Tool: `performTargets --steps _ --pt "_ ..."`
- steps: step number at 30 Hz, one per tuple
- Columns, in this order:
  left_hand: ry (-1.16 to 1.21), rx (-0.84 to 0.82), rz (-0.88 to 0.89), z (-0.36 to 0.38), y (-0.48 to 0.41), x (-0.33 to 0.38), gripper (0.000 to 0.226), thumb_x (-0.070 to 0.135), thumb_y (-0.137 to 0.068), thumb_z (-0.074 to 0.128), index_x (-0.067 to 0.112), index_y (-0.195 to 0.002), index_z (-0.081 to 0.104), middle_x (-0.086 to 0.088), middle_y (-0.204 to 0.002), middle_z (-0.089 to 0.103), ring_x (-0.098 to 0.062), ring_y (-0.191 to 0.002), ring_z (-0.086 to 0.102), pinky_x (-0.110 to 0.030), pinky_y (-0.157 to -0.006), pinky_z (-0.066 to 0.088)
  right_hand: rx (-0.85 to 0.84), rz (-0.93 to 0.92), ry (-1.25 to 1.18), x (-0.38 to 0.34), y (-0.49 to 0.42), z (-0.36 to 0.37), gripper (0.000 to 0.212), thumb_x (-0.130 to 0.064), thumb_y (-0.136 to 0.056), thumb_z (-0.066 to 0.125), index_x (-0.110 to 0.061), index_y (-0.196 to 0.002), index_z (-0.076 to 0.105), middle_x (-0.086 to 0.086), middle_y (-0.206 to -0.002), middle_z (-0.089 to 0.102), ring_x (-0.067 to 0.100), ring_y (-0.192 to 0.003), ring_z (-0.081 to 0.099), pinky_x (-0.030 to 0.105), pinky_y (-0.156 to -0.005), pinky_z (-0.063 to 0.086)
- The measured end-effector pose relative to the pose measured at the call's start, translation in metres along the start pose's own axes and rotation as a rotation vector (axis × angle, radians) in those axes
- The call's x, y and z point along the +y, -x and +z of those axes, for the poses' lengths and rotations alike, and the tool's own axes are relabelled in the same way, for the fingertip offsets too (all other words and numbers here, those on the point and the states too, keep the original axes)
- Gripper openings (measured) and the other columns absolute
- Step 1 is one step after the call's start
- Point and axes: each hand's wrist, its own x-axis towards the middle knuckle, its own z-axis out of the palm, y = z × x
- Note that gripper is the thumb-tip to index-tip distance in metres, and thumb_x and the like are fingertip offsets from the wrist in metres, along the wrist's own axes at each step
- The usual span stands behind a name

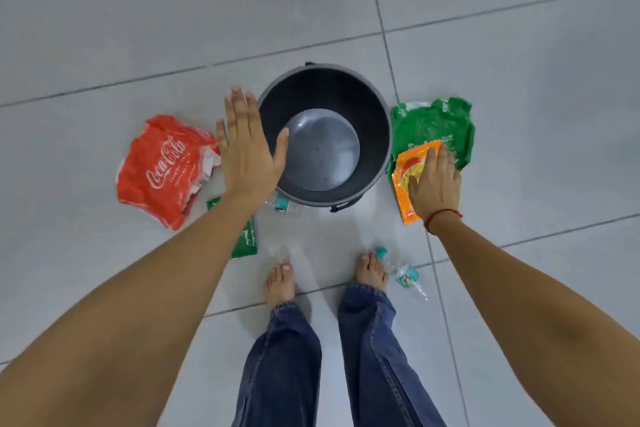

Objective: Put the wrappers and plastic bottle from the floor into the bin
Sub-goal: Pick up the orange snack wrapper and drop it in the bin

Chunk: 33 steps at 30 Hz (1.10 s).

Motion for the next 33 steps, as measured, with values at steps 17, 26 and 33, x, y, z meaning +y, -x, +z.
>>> performTargets --steps 17,26,33 --pt "0.078 0.212 -0.139 0.073 -0.012 -0.005 0.068 0.043 -0.097 0.035 0.006 -0.149 0.013 -0.012 -0.159 0.013 -0.025 -0.147 0.010 -0.040 -0.118 0.005 -0.080 0.329 -0.185 0.008 -0.030 0.127 0.042 -0.011 -0.096 0.044 0.005 -0.133 0.036 0.032 -0.122 0.053 0.049 -0.105 0.055 0.049 -0.082 0.046" --pt "0.133 0.206 -0.144 0.065 -0.011 -0.002 0.059 0.037 -0.098 0.022 0.006 -0.148 0.018 -0.012 -0.158 0.018 -0.024 -0.147 0.013 -0.038 -0.118 0.004 0.599 -0.333 -0.734 -0.079 0.031 -0.028 0.049 -0.006 -0.091 0.033 -0.003 -0.140 0.038 0.012 -0.143 0.041 0.033 -0.134 0.039 0.044 -0.112 0.033" --pt "0.144 0.222 -0.165 0.065 -0.011 -0.003 0.052 0.026 -0.100 0.024 0.008 -0.149 0.018 -0.010 -0.159 0.018 -0.023 -0.147 0.013 -0.037 -0.118 0.006 -0.233 -0.404 0.006 -0.133 0.003 0.005 0.054 -0.014 -0.098 0.036 -0.012 -0.148 0.018 0.019 -0.156 0.018 0.036 -0.144 0.014 0.053 -0.115 0.016"
